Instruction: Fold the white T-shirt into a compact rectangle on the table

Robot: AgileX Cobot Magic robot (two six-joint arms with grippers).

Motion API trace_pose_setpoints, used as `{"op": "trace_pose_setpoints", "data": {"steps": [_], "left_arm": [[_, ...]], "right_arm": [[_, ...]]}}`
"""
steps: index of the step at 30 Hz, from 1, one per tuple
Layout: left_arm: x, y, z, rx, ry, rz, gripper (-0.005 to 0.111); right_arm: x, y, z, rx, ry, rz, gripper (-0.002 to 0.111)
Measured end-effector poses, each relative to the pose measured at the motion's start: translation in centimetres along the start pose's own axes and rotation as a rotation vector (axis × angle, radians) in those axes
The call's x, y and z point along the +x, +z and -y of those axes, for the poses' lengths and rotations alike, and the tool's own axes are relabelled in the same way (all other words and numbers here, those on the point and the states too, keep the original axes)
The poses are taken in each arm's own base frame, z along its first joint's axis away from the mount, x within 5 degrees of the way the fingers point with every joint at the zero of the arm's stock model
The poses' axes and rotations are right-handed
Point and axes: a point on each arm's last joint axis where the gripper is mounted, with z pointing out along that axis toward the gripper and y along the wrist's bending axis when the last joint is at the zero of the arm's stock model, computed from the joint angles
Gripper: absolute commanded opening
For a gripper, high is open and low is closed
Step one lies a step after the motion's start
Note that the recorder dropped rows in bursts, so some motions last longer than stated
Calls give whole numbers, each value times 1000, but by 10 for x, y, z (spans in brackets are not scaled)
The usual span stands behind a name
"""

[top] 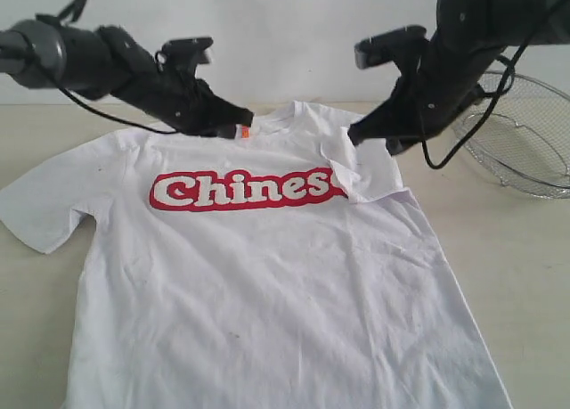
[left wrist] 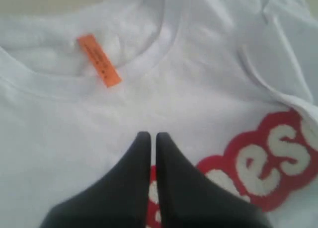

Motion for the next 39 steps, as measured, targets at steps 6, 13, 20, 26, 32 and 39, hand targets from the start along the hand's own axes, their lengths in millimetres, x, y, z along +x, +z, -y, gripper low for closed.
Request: {"op": "trace_pose_setpoints", "data": {"steps": [6,13,20,26,32,39], "left_arm": [[-9,-71,-15,-103,-11,-55,5],[63,-122,-71,-187,-268,-184,5],[118,-174,-118,-227,-416,-186,5],[147,-204,-172,-123,-597,-10,5],[189,-183,-230,-79,-793,40,5],[191,-163,-252,-51,-850,84,68]], "right_arm": [[-11,10,-15,-94,-72,117,0],[4,53,-17,-114,-77,33,0],[8,60,-19,-139,-81,6,0],[7,59,-25,-200,-81,15,0],[9,58,-29,-254,-108,5,0],[13,57,-32,-286,-113,-44,0]]}}
